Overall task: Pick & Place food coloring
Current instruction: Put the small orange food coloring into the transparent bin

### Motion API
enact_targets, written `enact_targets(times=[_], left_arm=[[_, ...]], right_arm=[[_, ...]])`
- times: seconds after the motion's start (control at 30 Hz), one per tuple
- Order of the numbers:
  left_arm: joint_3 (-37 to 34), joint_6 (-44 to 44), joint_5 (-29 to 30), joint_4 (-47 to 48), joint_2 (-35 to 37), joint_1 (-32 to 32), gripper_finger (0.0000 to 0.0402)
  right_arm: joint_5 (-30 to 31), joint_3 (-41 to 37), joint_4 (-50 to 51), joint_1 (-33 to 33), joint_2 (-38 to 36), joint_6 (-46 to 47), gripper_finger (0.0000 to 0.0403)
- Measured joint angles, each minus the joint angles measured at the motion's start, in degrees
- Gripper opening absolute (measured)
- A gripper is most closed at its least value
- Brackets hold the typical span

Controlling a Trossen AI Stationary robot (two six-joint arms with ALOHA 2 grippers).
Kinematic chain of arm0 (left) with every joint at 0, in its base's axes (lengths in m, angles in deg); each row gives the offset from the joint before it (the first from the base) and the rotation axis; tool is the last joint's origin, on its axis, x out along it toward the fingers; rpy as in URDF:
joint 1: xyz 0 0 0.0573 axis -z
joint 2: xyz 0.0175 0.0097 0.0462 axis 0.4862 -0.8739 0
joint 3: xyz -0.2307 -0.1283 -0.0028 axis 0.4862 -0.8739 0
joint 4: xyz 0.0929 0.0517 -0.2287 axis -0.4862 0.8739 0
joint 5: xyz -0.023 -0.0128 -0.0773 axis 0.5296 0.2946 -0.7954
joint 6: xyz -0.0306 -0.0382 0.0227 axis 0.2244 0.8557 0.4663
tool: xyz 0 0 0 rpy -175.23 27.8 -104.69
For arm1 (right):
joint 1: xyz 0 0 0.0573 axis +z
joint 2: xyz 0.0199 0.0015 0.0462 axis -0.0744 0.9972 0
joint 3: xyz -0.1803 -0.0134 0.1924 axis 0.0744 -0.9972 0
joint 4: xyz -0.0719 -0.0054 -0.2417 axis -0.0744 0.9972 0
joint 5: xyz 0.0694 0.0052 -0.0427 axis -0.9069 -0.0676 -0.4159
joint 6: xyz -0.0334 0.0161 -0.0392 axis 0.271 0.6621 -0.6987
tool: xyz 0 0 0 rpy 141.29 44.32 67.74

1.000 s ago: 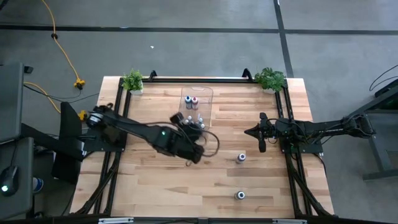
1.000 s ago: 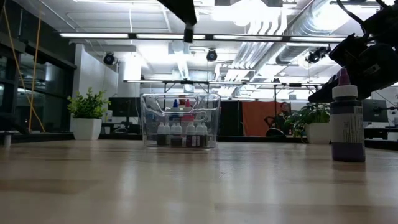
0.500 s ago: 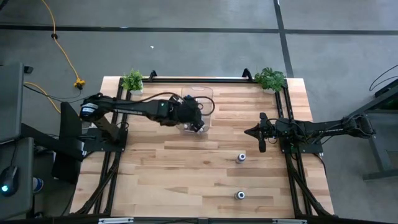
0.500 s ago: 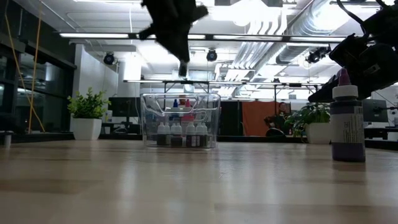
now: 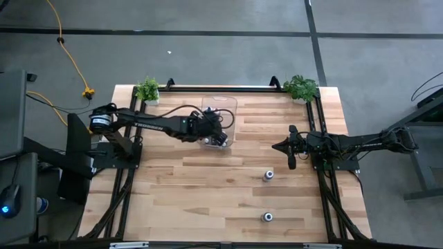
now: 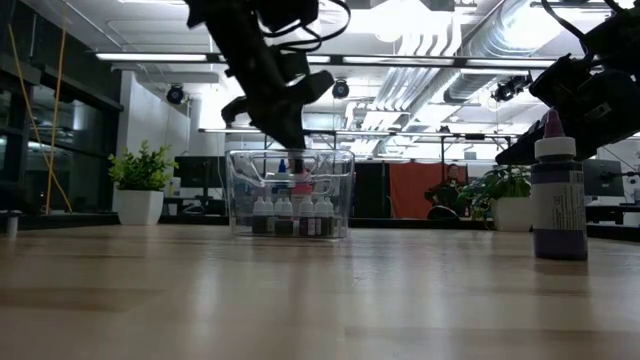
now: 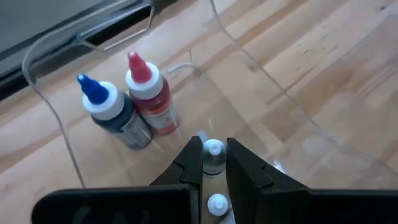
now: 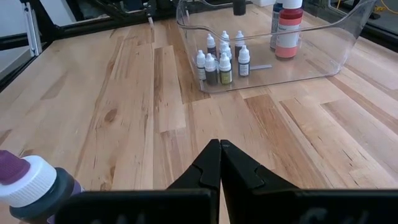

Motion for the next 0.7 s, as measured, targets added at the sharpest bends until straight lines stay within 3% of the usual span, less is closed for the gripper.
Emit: enact_targets(times=[0.5,0.7], left_arm=[[-5.06,1.18,-0.05,-9.80,-0.55,0.00,0.0033],[-5.58,2.38,0.96,-9.69,-1.56,0.02,0.0033]], right_arm=[[-0.02,0.01,0.00,-0.01,0.00,0.00,0.0000],[-0.02,0.00,0.01,-0.01,0.00,0.00,0.0000]])
